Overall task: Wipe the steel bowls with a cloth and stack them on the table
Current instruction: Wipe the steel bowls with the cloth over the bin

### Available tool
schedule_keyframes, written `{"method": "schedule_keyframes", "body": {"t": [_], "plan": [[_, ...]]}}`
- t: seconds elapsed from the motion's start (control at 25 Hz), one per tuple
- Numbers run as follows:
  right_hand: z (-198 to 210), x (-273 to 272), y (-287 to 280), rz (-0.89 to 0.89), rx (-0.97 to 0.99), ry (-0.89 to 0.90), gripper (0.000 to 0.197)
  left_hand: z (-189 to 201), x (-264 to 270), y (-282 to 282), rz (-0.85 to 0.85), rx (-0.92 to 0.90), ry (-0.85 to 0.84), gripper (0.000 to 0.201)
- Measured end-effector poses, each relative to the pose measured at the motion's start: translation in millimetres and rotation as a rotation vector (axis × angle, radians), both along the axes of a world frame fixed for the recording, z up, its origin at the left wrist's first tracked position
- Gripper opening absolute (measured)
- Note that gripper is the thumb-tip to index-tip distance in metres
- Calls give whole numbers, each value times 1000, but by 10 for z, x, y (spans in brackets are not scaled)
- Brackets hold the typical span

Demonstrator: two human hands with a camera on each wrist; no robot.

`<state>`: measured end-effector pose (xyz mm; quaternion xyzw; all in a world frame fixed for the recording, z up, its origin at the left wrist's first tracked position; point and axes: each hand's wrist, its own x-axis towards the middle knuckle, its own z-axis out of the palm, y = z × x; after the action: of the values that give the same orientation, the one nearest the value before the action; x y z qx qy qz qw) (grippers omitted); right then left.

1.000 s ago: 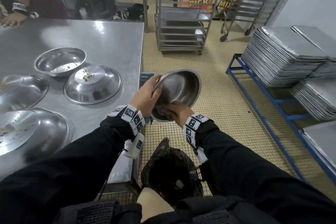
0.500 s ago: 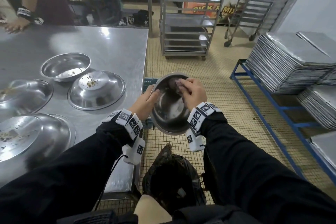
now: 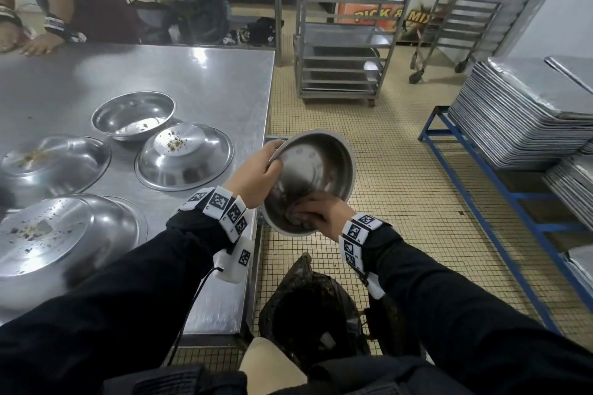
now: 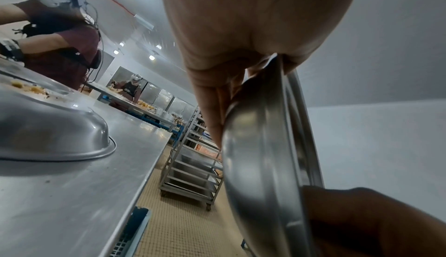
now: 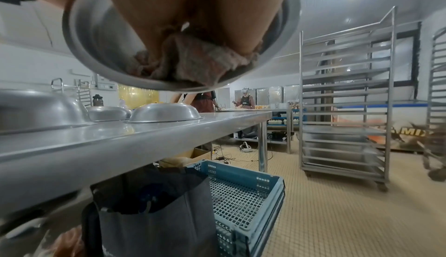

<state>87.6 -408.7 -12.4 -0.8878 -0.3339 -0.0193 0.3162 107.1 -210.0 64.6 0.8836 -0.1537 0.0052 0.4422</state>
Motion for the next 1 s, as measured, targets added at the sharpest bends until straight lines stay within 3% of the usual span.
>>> {"method": "schedule_keyframes", "body": {"t": [0.08,0.24,0.28,0.36,0.44,0.56,0.68,0.76,0.92,1.0], "plan": [[-54,-24,-39,-20,-56,-1,25,-54,-13,14,7,15,-11,38],[-125,-123,-146,-181,-199,188,30,-142,-50,54,54,3,10,39],[-128,-167,-165,-306,-137,185,28,-150,-61,72,78,-32,11,41],[-35,-275,-118,-586,171,169,24,-158,-88,98,130,-115,2,48],[119,-360,63,-702,452,138,23,-158,-152,75,172,-172,13,49],[259,-407,366,-536,382,23,27,-166,-223,-14,235,-241,-13,36],[244,-509,515,-247,161,87,39,-143,-243,-20,245,-289,-41,33],[111,-533,461,-149,-11,62,51,-145,-244,54,233,-300,-33,40],[-126,-420,198,-195,-337,-57,80,-248,-292,153,220,-301,-3,52],[-121,-398,261,-246,-365,-16,78,-296,-349,111,213,-338,-11,51]]}}
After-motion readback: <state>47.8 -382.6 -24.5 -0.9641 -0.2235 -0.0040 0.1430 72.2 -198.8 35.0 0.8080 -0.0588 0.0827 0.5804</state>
